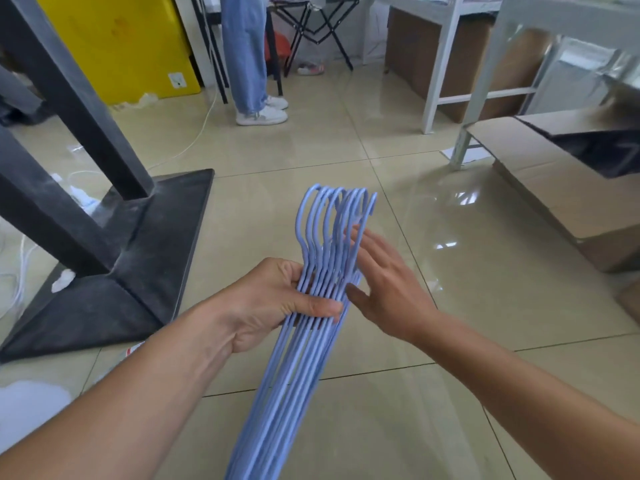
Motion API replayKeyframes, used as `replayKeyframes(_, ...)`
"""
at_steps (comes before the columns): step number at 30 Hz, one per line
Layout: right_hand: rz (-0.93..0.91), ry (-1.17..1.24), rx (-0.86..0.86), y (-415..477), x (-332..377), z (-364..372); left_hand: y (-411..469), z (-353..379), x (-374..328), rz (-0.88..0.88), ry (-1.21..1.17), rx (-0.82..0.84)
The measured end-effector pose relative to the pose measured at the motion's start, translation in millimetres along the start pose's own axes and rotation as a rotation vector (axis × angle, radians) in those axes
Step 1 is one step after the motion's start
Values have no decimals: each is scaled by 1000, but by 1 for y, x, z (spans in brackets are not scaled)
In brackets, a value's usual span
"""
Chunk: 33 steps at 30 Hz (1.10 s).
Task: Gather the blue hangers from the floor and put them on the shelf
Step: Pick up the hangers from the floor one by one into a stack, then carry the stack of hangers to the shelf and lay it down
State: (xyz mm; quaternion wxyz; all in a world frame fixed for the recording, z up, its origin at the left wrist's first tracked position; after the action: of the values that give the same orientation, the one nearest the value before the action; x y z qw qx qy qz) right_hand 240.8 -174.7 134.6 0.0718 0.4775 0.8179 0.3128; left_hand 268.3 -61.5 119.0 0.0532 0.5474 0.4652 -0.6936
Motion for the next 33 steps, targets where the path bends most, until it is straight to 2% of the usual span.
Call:
replayKeyframes(5, -140, -82, -218, 5, 5, -32, -7, 28, -13, -2, 138, 163)
replayKeyframes(8, -104, -112, -164, -3, 2, -38, -8, 35, -19, -26, 186, 249)
replayKeyframes(15, 55, -215, 88, -22, 2, -66, -4, 57, -30, -71, 296, 386)
replayKeyframes(18, 105, -266, 122, -34, 0, -90, -6, 75, -41, -84, 366, 460)
replayKeyframes(20, 128, -312, 112, -40, 0, -111, -12, 84, -54, -57, 444, 454)
replayKeyframes(23, 195, -374, 108, -49, -4, -144, -29, 82, -85, 87, 596, 261)
replayKeyframes(25, 261, -407, 125, -57, -10, -164, -46, 78, -101, 207, 768, 23)
replayKeyframes(29, 369, -491, 168, -65, -16, -190, -72, 96, -97, 348, 1299, -480)
replayKeyframes(33, 459, -585, 203, -69, -23, -202, -57, 111, -104, 598, 1502, -808)
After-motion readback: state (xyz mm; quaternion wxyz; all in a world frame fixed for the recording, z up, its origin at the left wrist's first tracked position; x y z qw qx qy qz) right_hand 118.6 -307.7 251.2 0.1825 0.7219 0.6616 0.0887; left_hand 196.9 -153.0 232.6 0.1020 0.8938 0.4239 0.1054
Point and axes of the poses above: each hand's wrist, its own y-axis towards the middle knuckle, its own z-axis out of the palm, x = y × z, the point moved 10 cm from there along y, towards the middle knuckle, and after that the axes turned 13 degrees about -z, right-handed, at the moved point
